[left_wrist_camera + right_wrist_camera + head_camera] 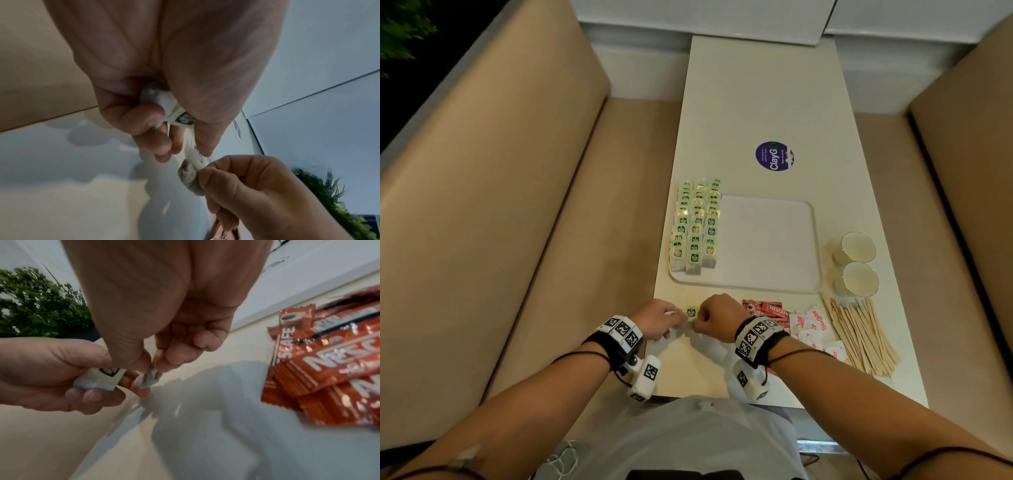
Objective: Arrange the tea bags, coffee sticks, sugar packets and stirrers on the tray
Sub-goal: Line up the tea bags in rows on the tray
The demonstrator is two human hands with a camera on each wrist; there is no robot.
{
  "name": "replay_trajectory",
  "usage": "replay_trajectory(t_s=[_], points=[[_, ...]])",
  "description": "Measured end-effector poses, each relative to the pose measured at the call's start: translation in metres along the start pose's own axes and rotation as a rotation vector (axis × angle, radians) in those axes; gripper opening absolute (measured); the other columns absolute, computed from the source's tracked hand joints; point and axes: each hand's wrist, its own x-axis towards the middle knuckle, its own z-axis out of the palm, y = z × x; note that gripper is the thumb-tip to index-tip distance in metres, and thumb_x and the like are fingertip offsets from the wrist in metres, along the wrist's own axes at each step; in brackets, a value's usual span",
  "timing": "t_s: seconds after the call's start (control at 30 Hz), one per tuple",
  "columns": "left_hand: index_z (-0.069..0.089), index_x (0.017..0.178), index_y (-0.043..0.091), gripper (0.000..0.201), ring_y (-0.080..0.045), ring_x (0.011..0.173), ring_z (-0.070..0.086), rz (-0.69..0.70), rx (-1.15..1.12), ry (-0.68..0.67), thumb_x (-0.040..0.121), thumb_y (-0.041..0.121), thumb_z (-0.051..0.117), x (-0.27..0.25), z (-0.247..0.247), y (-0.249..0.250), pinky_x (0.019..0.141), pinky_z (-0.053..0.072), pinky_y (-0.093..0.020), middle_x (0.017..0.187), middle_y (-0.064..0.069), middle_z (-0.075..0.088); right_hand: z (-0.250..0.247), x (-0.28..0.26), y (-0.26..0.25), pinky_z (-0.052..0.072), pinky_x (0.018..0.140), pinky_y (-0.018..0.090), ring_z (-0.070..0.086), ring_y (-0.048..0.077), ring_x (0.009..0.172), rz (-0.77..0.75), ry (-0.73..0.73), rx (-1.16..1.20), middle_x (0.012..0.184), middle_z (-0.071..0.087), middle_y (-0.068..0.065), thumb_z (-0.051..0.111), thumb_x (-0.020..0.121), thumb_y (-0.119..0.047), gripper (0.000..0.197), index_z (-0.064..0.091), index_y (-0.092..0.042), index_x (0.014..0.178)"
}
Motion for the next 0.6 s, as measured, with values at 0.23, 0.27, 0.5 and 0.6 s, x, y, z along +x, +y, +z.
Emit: replay_trajectory(t_s=[0.23,0.27,0.5,0.6], points=[[0.065,0.081,0.004,0.028,-0.005,0.045,0.047,0.18,0.038,0.164,0.09,0.029,0.072,-0.004,-0.013,0.034,0.051,0.037,-0.024,0.059,0.004,0.053,-0.024,0.002,0.001,0.052,0.063,0.032,0.061,0.011,0.063,-0.013,0.147,0.188,0.071,0.069,-0.002,0.073,0.084,-0.052,0.038,0.071,-0.014,0.08],[0.063,0.081,0.002,0.031,-0.005,0.046,0.048,0.215,0.035,0.182,0.09,0.03,0.073,-0.005,-0.016,0.038,0.052,0.039,-0.023,0.062,0.005,0.054,-0.028,0.002,0.0,0.052,0.066,0.03,0.062,0.009,0.069,-0.005,0.178,0.23,0.077,0.069,-0.005,0.072,0.084,-0.055,0.039,0.07,-0.017,0.092],[0.066,0.083,0.015,0.017,-0.008,0.056,0.055,0.294,0.06,0.158,0.091,0.028,0.073,-0.001,-0.028,0.053,0.061,0.051,-0.027,0.09,0.004,0.069,-0.045,0.009,-0.002,0.047,0.081,0.027,0.064,0.012,0.086,-0.074,0.198,0.369,0.108,0.067,-0.007,0.07,0.092,-0.039,0.036,0.065,-0.019,0.121],[0.065,0.089,0.013,0.014,-0.001,0.058,0.056,0.322,0.028,0.139,0.09,0.024,0.074,-0.001,-0.028,0.055,0.06,0.05,-0.023,0.095,0.003,0.07,-0.05,0.011,-0.003,0.053,0.07,0.027,0.07,0.016,0.076,-0.087,0.196,0.428,0.091,0.069,-0.006,0.063,0.098,-0.028,0.014,0.066,-0.015,0.1]])
